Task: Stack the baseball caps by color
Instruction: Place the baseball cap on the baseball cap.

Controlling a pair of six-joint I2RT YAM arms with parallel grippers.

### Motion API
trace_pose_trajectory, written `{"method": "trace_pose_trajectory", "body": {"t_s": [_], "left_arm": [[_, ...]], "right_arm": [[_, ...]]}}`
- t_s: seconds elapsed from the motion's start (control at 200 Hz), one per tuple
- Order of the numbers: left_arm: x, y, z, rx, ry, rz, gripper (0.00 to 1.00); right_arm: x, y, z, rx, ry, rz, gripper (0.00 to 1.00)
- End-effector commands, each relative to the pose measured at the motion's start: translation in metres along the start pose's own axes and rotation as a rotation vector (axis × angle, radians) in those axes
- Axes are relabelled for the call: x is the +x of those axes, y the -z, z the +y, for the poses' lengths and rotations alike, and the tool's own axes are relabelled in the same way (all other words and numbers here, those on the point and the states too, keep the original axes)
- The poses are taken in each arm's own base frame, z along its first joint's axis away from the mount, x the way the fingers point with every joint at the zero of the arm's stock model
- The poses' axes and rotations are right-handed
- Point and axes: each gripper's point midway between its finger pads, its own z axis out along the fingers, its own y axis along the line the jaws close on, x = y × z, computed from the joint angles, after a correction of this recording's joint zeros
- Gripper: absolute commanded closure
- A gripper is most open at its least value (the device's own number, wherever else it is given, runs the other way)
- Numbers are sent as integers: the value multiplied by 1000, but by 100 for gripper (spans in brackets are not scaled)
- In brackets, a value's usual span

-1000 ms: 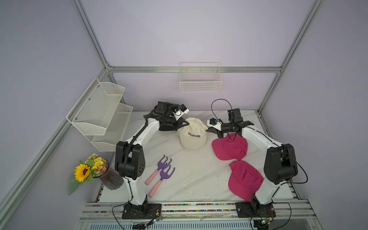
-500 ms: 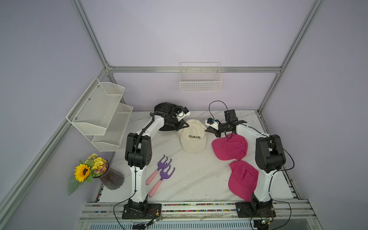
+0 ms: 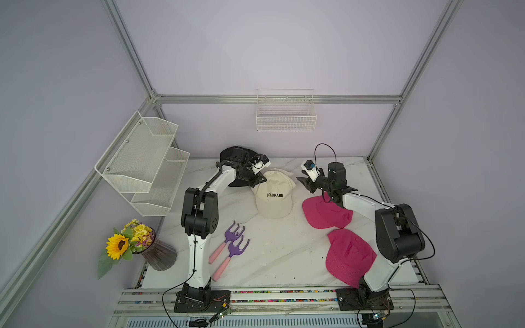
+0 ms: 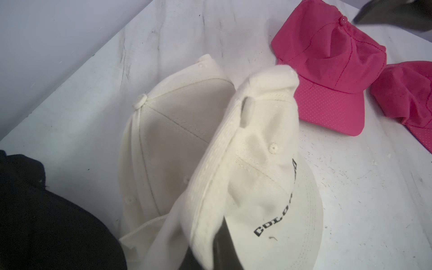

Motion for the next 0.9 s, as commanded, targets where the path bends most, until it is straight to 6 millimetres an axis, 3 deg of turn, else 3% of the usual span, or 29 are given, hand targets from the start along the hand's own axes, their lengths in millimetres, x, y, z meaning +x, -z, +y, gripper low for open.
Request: {"method": "trace_pose_trajectory", "body": {"t_s": [0.0, 0.105, 0.195, 0.31, 0.565, 0.715, 0.895], "left_arm": [[3, 2, 13, -47, 8, 9, 94], [2, 0, 15, -44, 27, 9, 94], [3, -2, 15, -38, 36, 11, 94], [5, -4, 15, -32, 39, 18, 94], [11, -8, 17, -27, 56, 35, 94], [12, -11, 17, -16, 75, 42, 94], [14, -12, 16, -7, 85, 44, 94]], "right_arm": [[-55, 39, -17, 214, 61, -188, 49], [-70, 66, 15, 230, 190, -274, 47], [-64, 72, 57, 187, 350, -272, 46], [-39, 61, 109, 127, 540, -202, 44], [10, 33, 180, -20, 690, -41, 44], [42, 25, 205, -61, 793, 38, 44], [56, 10, 221, -74, 808, 79, 43]]}}
